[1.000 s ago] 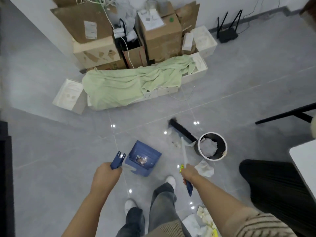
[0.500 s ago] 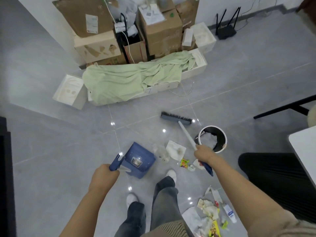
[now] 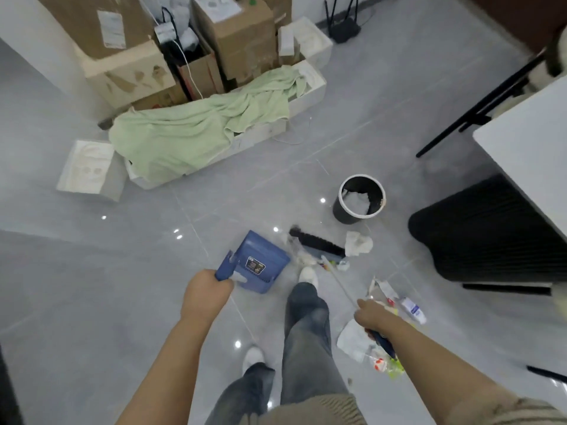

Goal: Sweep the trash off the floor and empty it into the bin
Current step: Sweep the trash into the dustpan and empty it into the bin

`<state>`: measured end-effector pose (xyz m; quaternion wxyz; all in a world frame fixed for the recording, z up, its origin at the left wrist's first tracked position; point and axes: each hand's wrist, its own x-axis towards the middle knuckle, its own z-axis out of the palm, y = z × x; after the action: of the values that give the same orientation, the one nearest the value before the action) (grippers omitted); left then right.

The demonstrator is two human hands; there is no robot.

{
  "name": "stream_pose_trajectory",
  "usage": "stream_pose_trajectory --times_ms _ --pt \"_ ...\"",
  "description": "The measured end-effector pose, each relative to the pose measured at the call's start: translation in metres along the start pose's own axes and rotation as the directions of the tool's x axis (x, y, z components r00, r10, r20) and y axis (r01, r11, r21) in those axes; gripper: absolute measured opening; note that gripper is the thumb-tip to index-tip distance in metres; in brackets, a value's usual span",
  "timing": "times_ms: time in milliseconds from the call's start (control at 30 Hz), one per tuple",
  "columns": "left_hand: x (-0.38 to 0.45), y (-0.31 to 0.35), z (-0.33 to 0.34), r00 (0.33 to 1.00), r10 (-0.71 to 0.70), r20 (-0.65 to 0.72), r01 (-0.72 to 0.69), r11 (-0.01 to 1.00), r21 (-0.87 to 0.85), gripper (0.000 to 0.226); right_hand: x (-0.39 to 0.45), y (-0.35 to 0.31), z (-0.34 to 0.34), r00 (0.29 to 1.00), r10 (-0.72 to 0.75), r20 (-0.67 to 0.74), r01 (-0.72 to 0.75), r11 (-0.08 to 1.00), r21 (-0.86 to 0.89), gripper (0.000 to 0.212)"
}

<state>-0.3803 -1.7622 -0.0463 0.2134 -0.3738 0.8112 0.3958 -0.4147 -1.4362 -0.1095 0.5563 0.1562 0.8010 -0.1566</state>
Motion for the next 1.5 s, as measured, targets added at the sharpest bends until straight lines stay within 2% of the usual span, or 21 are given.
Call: stream_pose_trajectory --times_ms 67,133,200,333,400,500,600,667,767,867,1000,1100,1200,1300,1400,1500 --pt "-0.02 -0.009 0.003 0.998 0.048 0.04 -0.048 0.999 -0.002 0.021 -0.025 0.022 0.027 0.999 0.037 -0.012 -0.037 0.999 0.018 0.039" --pt "-0.039 -0.015 0.007 0.996 0.075 0.047 -0.075 0.997 -0.015 0.027 -0.044 0.04 0.039 0.998 0.039 -0.043 -0.037 0.998 0.044 0.048" --pt "-0.053 -0.019 0.011 0.995 0.093 0.042 -0.09 0.994 -0.054 0.034 -0.06 0.058 0.04 0.996 0.051 -0.066 -0.04 0.985 0.165 0.053" --pt "-0.07 -0.016 0.018 0.993 0.104 0.059 -0.1 0.993 -0.067 0.014 -0.092 0.087 0.026 0.993 0.032 -0.111 0.001 0.958 0.287 0.038" --pt "-0.076 -0.014 0.029 0.991 0.107 0.08 -0.104 0.994 -0.039 0.014 -0.096 0.101 0.008 0.991 0.023 -0.134 0.02 0.95 0.311 0.031" --pt "-0.077 -0.019 0.049 0.995 0.078 0.063 -0.076 0.997 -0.034 0.023 -0.064 0.116 -0.033 0.98 0.004 -0.199 0.041 0.974 0.221 0.029" --pt "-0.081 -0.024 0.068 0.999 0.03 0.041 -0.029 0.999 -0.026 0.016 -0.015 0.116 -0.073 0.97 -0.008 -0.242 0.037 0.993 0.116 0.042" --pt "-0.085 -0.025 0.086 1.0 -0.007 0.012 0.007 0.999 -0.036 0.018 0.013 0.113 -0.086 0.972 -0.004 -0.233 0.018 0.998 0.06 0.047" --pt "-0.091 -0.022 0.115 0.998 -0.054 -0.012 0.053 0.996 -0.07 0.029 0.035 0.119 -0.073 0.987 -0.007 -0.162 0.011 1.0 0.018 0.042" --pt "-0.096 -0.017 0.134 0.997 -0.077 -0.013 0.076 0.995 -0.066 0.03 0.031 0.14 -0.033 0.99 -0.025 -0.14 0.027 1.0 0.015 0.038" --pt "-0.108 -0.016 0.143 0.998 -0.069 0.003 0.069 0.998 -0.001 0.028 0.003 0.174 0.009 1.0 -0.011 -0.022 0.011 1.0 0.003 0.054" --pt "-0.114 -0.021 0.14 0.998 -0.066 -0.01 0.066 0.997 0.026 0.03 -0.027 0.187 -0.005 0.999 -0.04 0.013 0.04 0.999 -0.003 0.055" --pt "-0.119 -0.028 0.133 0.997 -0.077 -0.015 0.077 0.997 0.014 0.033 -0.054 0.19 -0.036 0.998 -0.057 0.012 0.056 0.997 0.059 0.046" --pt "-0.12 -0.039 0.122 0.994 -0.109 -0.002 0.109 0.994 0.004 0.023 -0.069 0.18 -0.065 0.998 -0.064 -0.013 0.065 0.992 0.113 0.037" --pt "-0.127 -0.051 0.11 0.992 -0.123 0.022 0.123 0.992 0.018 0.018 -0.049 0.157 -0.082 0.992 -0.101 -0.072 0.104 0.994 0.03 0.03" --pt "-0.139 -0.071 0.097 0.99 -0.139 0.03 0.137 0.989 0.054 0.023 -0.014 0.127 -0.077 0.984 -0.115 -0.139 0.11 0.993 -0.045 0.034"
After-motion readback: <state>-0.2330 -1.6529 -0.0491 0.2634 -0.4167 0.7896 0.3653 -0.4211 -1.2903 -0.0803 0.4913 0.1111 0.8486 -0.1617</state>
